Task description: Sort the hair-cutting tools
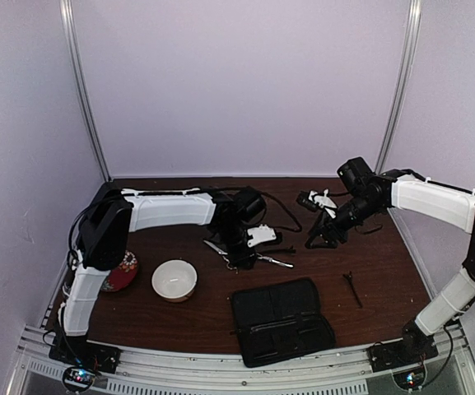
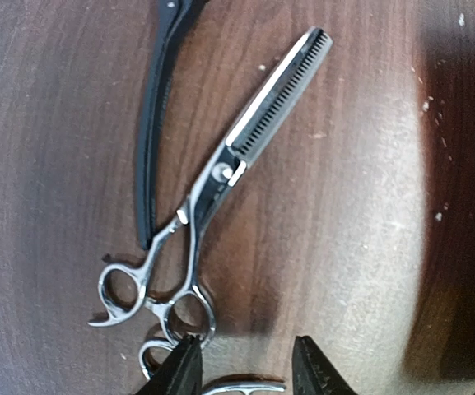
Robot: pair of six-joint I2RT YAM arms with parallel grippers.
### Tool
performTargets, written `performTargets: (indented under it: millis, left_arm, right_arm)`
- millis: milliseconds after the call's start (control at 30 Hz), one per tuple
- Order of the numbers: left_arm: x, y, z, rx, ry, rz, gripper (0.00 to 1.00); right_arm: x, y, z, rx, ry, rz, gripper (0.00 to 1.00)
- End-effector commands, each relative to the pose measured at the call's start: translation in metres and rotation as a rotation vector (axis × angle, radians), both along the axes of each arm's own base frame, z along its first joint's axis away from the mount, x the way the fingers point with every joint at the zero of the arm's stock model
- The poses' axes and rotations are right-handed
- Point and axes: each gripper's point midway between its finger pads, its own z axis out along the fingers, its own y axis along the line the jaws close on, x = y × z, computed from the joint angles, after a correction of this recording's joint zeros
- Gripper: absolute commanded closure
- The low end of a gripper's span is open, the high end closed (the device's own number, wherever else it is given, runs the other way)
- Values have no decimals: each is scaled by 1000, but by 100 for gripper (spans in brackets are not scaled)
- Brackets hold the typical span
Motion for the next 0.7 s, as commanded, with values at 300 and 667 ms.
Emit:
performTargets:
  millis: [300,667]
  left_arm:
    - [19,-9,-6,-12,-60,2,57]
    - [14,-1,-32,43,-25,-8,69]
  right_arm:
    - [1,0,-4,-2,19,4,48]
    - [3,-1,-12,-22,32,1,48]
